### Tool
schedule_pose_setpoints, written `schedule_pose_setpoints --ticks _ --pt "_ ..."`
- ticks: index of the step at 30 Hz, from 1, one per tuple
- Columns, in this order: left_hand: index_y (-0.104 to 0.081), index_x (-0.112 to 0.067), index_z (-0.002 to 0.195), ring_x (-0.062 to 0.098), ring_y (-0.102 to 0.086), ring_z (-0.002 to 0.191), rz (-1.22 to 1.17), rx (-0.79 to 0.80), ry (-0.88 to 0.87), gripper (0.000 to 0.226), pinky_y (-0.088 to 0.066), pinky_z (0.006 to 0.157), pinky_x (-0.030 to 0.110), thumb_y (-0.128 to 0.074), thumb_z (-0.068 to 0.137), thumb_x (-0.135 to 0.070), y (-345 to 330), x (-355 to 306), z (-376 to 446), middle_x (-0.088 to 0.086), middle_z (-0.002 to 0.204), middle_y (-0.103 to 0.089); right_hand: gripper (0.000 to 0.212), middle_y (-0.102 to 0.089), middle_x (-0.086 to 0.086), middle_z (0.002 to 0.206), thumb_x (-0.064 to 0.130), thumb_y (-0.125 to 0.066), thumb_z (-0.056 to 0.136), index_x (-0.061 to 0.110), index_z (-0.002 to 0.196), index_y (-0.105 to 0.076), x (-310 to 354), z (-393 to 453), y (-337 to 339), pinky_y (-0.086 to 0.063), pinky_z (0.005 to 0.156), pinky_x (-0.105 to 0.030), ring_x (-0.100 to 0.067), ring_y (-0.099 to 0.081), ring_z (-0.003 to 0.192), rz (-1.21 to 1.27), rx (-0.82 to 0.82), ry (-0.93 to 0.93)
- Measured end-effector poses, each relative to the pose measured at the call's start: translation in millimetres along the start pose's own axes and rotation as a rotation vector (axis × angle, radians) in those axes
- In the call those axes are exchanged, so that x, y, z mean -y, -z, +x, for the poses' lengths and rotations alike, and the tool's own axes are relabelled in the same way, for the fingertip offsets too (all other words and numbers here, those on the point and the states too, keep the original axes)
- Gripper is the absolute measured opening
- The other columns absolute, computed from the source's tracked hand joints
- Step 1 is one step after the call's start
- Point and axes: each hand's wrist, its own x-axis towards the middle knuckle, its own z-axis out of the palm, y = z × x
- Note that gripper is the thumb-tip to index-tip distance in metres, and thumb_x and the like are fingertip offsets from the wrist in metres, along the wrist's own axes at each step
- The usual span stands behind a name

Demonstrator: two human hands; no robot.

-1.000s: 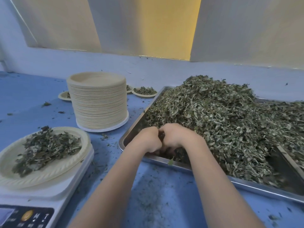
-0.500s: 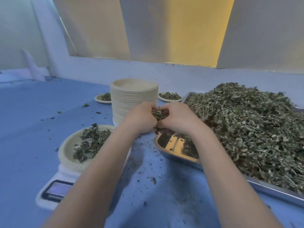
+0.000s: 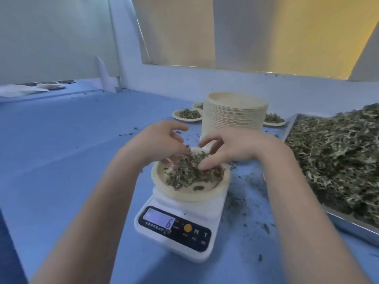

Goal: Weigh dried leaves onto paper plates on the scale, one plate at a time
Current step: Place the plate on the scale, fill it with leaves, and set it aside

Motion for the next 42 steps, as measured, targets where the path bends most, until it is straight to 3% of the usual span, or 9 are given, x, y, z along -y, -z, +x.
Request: schedule_pose_setpoints --ticks 5,9,13,16,20,28,33,38,42 --pt "-0.065 -0.029 0.108 0.007 -0.060 0.062 0.093 -0.278 -0.074 0.034 -0.045 0.053 0.020 -0.054 0.083 -0.008 -5 17 12 -0.009 0.085 -0.066 0.045 -0.064 0.010 0.109 0.063 -0.067 0.069 0.042 0.108 -0.060 -9 1 1 -0.039 0.076 -0.025 -0.006 -0.057 0.100 0.140 -0.163 0.047" --pt "-0.069 -0.031 0.090 -0.004 -0.048 0.044 -0.033 -0.477 -0.106 0.024 -0.034 0.040 0.005 -0.055 0.085 -0.013 -21 36 13 -0.010 0.078 -0.065 0.043 -0.064 0.011 0.108 0.063 -0.067 0.069 0.042 0.107 -0.061 -14 1 -1 -0.039 0.075 -0.023 -0.005 -0.057 0.097 0.151 -0.153 0.067" --pt "-0.068 -0.037 0.077 -0.002 -0.048 0.050 -0.122 -0.579 -0.129 0.023 -0.037 0.052 0.010 -0.058 0.086 -0.018 -29 51 9 -0.018 0.078 -0.065 0.040 -0.065 0.012 0.107 0.062 -0.067 0.069 0.043 0.103 -0.061 -16 3 -2 -0.040 0.074 -0.021 -0.003 -0.058 0.096 0.149 -0.151 0.077" --pt "-0.067 -0.038 0.072 -0.003 -0.054 0.062 -0.220 -0.606 -0.094 0.024 -0.043 0.066 0.021 -0.061 0.085 -0.019 -27 59 5 -0.018 0.079 -0.066 0.036 -0.066 0.013 0.107 0.060 -0.068 0.070 0.044 0.102 -0.060 -15 5 -4 -0.040 0.073 -0.020 -0.002 -0.058 0.096 0.134 -0.135 0.077" --pt "-0.069 -0.037 0.074 0.006 -0.062 0.082 -0.264 -0.607 -0.074 0.022 -0.047 0.076 0.024 -0.062 0.084 -0.018 -25 64 2 -0.015 0.083 -0.067 0.037 -0.065 0.012 0.109 0.059 -0.068 0.072 0.044 0.105 -0.060 -16 6 -5 -0.040 0.074 -0.020 -0.002 -0.058 0.098 0.107 -0.105 0.078" --pt "-0.069 -0.035 0.075 -0.005 -0.049 0.055 -0.259 -0.572 -0.054 0.023 -0.041 0.061 0.021 -0.059 0.081 -0.015 -32 69 4 -0.016 0.075 -0.062 0.055 -0.062 0.014 0.114 0.060 -0.069 0.071 0.041 0.121 -0.057 -22 2 -3 -0.038 0.084 -0.026 -0.006 -0.057 0.105 0.065 -0.036 0.014" --pt "-0.069 -0.034 0.077 -0.005 -0.048 0.054 -0.269 -0.588 -0.054 0.021 -0.040 0.059 0.021 -0.060 0.081 -0.016 -34 70 4 -0.020 0.070 -0.060 0.060 -0.061 0.012 0.116 0.061 -0.070 0.069 0.043 0.124 -0.054 -15 0 -5 -0.041 0.085 -0.028 -0.006 -0.058 0.104 0.077 -0.044 0.044" --pt "-0.068 -0.035 0.078 -0.009 -0.050 0.062 -0.215 -0.603 -0.068 0.018 -0.038 0.062 0.018 -0.061 0.081 -0.018 -35 67 4 -0.020 0.074 -0.061 0.071 -0.050 0.013 0.107 0.075 -0.063 0.065 0.049 0.129 -0.047 8 19 -32 -0.040 0.079 -0.030 -0.008 -0.050 0.101 -0.023 -0.212 0.111" --pt "-0.068 -0.035 0.078 -0.008 -0.051 0.062 -0.221 -0.609 -0.060 0.019 -0.039 0.063 0.018 -0.060 0.081 -0.018 -35 68 4 -0.020 0.076 -0.061 0.048 -0.048 0.011 0.091 0.061 -0.062 0.078 0.041 0.122 -0.058 18 33 -53 -0.039 0.073 -0.029 -0.012 -0.050 0.095 -0.126 -0.283 0.151"
